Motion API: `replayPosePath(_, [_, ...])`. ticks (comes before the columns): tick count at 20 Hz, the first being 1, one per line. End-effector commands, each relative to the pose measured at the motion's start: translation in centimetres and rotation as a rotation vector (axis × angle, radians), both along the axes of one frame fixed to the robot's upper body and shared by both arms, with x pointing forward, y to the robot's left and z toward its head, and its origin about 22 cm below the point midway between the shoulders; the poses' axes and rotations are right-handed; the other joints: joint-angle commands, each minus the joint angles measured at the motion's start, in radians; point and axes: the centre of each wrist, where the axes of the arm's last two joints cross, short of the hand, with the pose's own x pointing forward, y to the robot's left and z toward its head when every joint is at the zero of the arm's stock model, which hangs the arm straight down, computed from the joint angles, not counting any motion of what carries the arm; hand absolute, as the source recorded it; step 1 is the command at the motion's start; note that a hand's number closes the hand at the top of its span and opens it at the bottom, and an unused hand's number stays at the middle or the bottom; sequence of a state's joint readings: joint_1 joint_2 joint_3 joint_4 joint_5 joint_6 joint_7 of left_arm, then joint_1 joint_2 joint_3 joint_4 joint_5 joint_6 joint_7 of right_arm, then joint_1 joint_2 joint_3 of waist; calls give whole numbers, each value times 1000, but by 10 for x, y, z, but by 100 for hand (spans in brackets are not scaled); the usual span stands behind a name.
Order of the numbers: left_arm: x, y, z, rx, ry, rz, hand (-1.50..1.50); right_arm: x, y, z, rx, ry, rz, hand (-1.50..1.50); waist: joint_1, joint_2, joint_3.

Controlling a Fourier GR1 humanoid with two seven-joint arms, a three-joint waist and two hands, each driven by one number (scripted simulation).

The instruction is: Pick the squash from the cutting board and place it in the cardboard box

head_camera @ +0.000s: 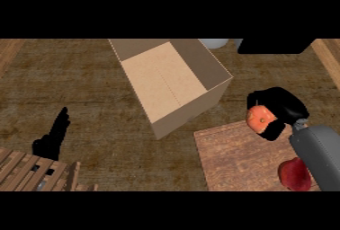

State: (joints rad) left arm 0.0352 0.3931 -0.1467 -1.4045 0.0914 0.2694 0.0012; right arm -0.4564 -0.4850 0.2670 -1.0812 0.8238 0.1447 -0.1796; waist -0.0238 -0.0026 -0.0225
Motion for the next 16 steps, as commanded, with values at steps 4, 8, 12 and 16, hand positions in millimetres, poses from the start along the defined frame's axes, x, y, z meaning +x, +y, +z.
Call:
replayPosePath(4, [16,1,19,36,-56,-13,0,0,-6,24,-82,-162,-501,150,-22,-12,20])
replayPosePath(8, [2,-2,20,38,-55,-61,0,-10,29,47,6,-211,-556,150,4,-10,22])
replayPosePath(12, [10,1,32,49,-78,-56,0,-17,60,87,273,-329,-430,150,-2,-18,23])
replayPosePath(16, [10,-4,19,43,-68,-48,0,-28,76,120,464,-399,-318,150,3,-9,23])
